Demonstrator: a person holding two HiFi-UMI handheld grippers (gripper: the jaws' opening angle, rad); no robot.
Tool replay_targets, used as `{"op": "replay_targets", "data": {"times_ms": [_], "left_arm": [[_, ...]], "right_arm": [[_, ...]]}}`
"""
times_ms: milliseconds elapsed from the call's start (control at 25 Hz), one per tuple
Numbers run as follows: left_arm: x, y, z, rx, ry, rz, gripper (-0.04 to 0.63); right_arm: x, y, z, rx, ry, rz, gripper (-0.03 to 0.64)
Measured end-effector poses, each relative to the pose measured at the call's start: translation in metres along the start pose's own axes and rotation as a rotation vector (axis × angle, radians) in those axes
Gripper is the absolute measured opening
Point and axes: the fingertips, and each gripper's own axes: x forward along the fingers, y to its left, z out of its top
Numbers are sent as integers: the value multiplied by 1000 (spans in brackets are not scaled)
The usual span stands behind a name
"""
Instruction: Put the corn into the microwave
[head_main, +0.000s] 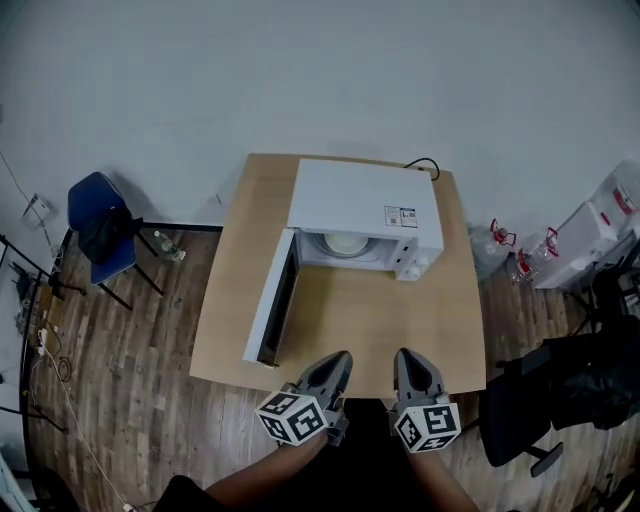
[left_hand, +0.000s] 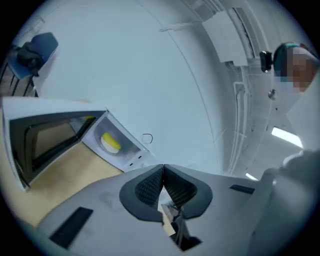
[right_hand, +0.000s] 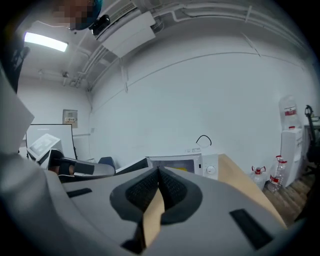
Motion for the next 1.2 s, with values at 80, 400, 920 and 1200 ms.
{"op": "replay_targets", "data": {"times_ms": [80,400,920,1200], "left_arm": [[-18,-19,2,149,-26,28,14],[-62,-67,3,545,-98,49,14],[-84,-116,-48,717,-47,168,14],[-96,-151,-77,713,-69,200,14]], "right_arm": [[-22,11,1,-42,25,9,60],[-66,36,9,-134,-29,33,60],[-136,26,8,-161,-45,102,60],[-176,0,6,-151,-31,86,60]]}}
